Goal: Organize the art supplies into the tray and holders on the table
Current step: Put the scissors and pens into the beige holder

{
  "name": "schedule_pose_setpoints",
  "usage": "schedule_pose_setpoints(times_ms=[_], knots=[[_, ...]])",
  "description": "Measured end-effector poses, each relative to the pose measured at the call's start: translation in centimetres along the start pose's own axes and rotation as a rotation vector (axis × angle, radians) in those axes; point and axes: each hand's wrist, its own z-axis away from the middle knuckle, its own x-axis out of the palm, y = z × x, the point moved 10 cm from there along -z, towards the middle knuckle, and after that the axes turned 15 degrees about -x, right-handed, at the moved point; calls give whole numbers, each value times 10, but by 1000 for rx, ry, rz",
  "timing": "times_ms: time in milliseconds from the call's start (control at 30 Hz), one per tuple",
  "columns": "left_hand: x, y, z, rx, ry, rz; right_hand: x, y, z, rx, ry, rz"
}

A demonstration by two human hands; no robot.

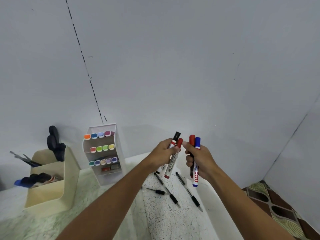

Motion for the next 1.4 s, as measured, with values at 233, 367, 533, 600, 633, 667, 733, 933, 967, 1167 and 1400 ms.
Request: schedule_pose_setpoints(times_ms=[233,367,533,600,633,667,733,933,967,1167,1400], knots=[[12,17,23,141,11,-222,16,-9,2,-59,-25,-11],[13,10,23,92,30,-338,19,-12,4,-68,-56,-6],[7,10,33,99,-3,-282,25,-20,8,-137,-92,26],[0,6,37,77,-12,-167,27,-26,10,-172,-68,34],[-7,-1,36,28,-1,-79,27,-30,11,-193,-44,35],[-16,-13,36,-47,18,40,27,-35,11,-213,-22,39],[-26,-46,38,-212,0,398,27,-44,12,-247,14,44],[8,-62,50,-245,-221,1017,52,-42,26,-261,67,-59],[10,-58,52,-228,-211,1038,54,-40,28,-252,86,-96],[1,-58,59,-279,-79,1197,73,-43,36,-245,18,-359],[1,-58,74,-236,-130,1196,99,-42,57,-228,-71,-272]])
